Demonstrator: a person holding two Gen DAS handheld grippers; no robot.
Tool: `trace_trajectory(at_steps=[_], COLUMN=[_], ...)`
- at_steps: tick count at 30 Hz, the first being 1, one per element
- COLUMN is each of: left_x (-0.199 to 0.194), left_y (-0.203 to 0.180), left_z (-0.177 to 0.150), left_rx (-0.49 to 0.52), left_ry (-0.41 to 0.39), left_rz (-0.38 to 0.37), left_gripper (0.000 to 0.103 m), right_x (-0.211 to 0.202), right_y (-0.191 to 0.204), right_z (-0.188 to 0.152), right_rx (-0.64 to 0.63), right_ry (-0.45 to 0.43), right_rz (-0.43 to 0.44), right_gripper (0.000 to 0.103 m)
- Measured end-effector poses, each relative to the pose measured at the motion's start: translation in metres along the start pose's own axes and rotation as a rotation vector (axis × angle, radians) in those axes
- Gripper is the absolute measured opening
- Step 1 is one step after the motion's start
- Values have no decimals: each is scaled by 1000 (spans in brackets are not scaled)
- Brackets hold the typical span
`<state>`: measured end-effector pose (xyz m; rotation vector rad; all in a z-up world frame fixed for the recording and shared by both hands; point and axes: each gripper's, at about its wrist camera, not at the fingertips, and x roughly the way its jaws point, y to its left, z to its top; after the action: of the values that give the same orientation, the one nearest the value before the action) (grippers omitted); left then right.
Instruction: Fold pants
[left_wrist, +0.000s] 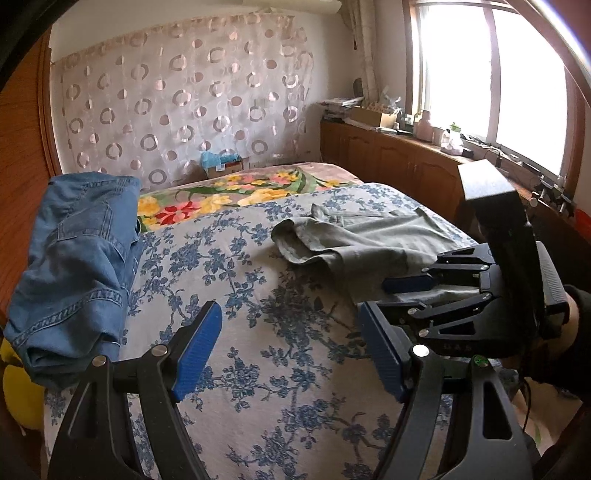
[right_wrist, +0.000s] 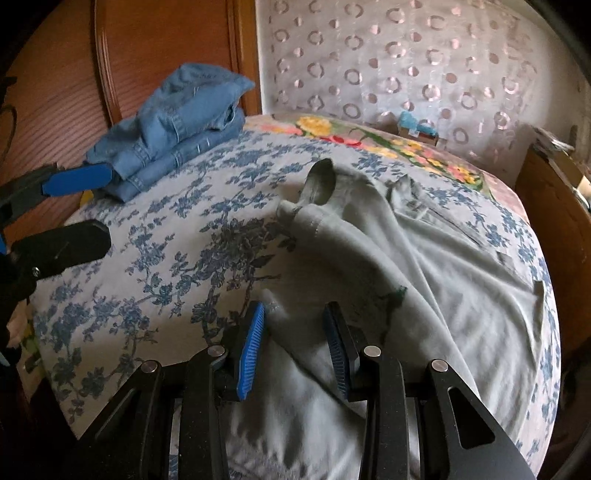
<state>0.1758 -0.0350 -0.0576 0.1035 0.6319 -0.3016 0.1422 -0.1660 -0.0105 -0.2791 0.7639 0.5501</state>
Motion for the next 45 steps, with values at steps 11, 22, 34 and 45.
trace_trajectory(at_steps=[11,22,34,45], left_x=[8,9,14,14], left_y=[4,1,-11,-16], left_z=[-2,-2,0,0], left_rx=[-16,-19,7,16], left_ry=[14,22,36,36], left_rz=[-9,-17,-27,-23], left_gripper=[77,77,77,77], right_x=[20,0,-24,-19], right_y=[10,-9,-41,-38], right_z=[7,10,9,11], right_rx=[-77,-20,108,111], right_ry=[35,-51,-116,-122], right_rz=[-11,8,75,103], right_gripper=[34,8,8,7])
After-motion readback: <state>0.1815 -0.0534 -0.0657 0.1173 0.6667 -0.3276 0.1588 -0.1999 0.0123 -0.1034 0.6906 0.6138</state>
